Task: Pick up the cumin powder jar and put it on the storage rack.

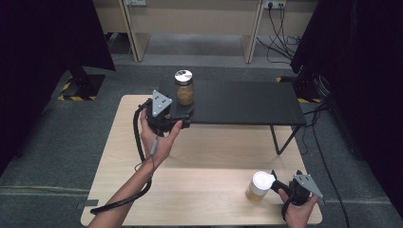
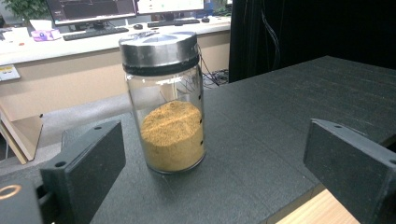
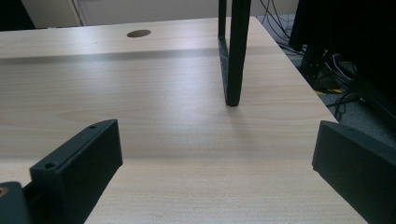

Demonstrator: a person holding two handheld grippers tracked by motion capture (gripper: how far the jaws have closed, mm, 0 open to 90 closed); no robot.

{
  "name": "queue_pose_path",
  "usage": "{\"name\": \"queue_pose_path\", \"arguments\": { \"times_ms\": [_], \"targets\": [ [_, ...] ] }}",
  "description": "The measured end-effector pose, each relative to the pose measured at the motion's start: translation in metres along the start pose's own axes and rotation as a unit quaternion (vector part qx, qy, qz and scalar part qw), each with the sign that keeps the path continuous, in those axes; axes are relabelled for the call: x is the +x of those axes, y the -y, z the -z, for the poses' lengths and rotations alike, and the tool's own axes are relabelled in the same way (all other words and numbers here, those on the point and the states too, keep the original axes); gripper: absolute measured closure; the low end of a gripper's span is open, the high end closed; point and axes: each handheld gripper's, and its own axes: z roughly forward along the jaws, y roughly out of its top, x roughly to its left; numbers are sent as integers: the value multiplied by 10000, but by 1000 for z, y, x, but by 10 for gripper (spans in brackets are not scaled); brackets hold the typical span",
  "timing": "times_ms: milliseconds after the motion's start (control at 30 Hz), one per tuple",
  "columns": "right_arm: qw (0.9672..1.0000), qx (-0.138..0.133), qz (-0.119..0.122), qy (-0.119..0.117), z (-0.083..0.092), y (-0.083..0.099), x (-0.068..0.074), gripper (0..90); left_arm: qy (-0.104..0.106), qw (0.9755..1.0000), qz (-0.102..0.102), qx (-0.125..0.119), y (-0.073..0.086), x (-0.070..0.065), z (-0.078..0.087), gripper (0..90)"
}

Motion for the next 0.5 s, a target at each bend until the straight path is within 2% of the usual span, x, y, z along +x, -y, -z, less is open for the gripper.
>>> {"name": "queue_pose_path", "arguments": {
  "times_ms": [367,500],
  "targets": [
    [10000,-10,1,-2,0,0,0,15,52,9999,-64,-68,21,-3,15,48],
    [10000,-10,9,-8,0,0,0,15,45,9998,-164,-130,28,-8,22,48]
  ]
}}
